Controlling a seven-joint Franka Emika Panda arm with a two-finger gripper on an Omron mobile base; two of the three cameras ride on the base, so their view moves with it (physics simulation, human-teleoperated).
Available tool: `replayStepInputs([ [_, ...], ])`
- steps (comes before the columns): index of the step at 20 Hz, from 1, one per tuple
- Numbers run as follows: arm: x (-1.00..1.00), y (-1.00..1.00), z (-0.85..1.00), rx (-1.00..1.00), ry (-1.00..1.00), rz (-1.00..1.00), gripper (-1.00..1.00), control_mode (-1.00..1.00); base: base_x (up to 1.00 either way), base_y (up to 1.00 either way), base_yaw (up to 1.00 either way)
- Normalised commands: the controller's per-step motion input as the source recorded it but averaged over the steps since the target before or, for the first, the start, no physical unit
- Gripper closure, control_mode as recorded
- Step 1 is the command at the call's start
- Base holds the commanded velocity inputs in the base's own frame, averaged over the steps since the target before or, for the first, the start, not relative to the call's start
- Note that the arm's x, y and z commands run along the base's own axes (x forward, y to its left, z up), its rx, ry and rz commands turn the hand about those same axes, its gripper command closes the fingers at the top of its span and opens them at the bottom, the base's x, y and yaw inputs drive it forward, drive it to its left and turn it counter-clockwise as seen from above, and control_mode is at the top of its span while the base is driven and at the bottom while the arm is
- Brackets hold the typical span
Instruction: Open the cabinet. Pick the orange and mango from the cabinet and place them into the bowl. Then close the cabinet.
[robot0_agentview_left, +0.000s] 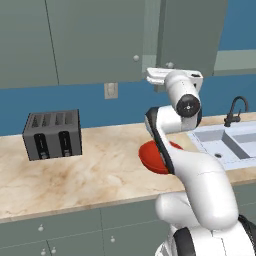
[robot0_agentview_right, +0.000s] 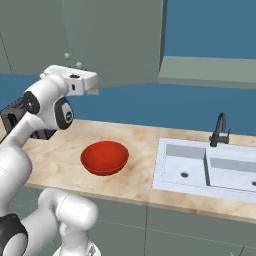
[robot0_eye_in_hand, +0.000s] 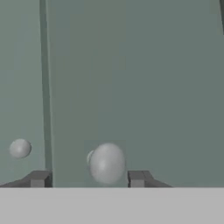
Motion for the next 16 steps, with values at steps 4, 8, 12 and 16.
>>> replayStepInputs([
  [4,-0.96,-1.00,0.60,0.18,0.00,-0.06,1.00,-1.00,0.00,0.00,0.00],
  [8,-0.87,-1.00,0.50,0.17,0.00,-0.05,1.00,-1.00,0.00,0.00,0.00],
  [12,-0.69,-1.00,0.42,0.14,-0.02,-0.01,1.00,-1.00,0.00,0.00,0.00],
  [16,-0.60,-1.00,0.37,0.13,-0.02,-0.01,1.00,-1.00,0.00,0.00,0.00],
])
